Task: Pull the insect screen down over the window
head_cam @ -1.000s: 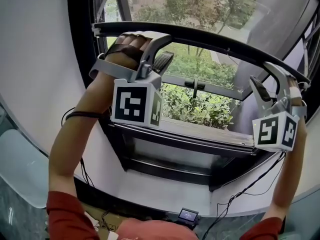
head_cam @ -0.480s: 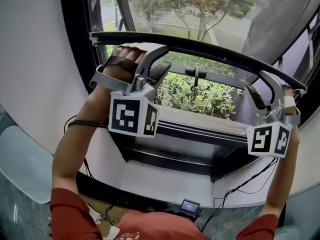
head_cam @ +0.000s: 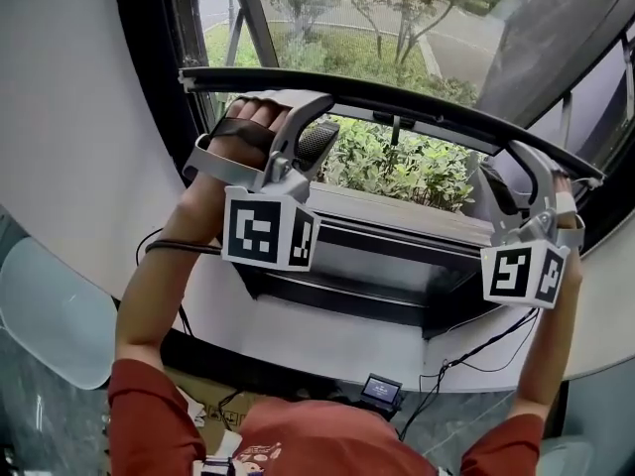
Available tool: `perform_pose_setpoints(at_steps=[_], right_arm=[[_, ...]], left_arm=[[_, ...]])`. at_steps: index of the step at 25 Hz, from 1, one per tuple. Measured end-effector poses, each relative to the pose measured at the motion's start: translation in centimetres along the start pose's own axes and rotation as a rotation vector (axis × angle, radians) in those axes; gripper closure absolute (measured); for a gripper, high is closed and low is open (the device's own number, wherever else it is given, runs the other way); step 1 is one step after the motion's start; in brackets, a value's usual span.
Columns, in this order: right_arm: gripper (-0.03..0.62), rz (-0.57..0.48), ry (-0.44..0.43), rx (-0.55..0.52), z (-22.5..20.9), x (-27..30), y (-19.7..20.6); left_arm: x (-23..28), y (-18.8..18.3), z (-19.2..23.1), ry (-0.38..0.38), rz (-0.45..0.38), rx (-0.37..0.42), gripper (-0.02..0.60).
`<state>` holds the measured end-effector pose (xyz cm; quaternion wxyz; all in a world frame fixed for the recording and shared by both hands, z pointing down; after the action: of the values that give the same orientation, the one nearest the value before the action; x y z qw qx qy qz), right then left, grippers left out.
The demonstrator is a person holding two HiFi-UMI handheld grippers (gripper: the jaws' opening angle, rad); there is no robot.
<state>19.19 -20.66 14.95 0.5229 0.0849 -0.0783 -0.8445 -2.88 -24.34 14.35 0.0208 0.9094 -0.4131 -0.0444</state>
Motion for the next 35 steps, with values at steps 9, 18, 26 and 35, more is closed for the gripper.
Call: perform_pose_setpoints(at_steps=[9, 18, 26, 35], right_arm=[[0.381, 0.013, -0.029, 0.018, 6.0, -1.0, 0.1], [0.379, 0.028, -0.083, 0.058, 10.2, -1.0, 1.0], [0.379, 0.034, -0.13, 0.101, 13.9, -1.1, 2.0], [0.379, 0.01, -0.111, 0.167, 14.6, -1.5, 2.0]], left_arm=[[-1.5, 0.5, -6.2, -0.023, -0.034, -0.073, 0.402], [-1.6, 1.2, -10.6, 0.033, -0.032, -0.115, 0.402], [-1.9, 1.4, -14.5, 0.083, -0.025, -0.155, 0.403], [-2.1, 1.2, -15.3, 0.116, -0.015, -0.149, 0.405]])
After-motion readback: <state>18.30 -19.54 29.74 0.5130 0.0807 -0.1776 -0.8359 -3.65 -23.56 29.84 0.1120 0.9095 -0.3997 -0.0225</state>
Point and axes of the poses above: the fingertips, and each gripper's own axes: x forward along the fingers, z to its left, y out of its underside, the point moved 4 cm from there along -x, backward along the fingers, and after that the axes turned 13 degrees about -z, right-handed, at the moved point
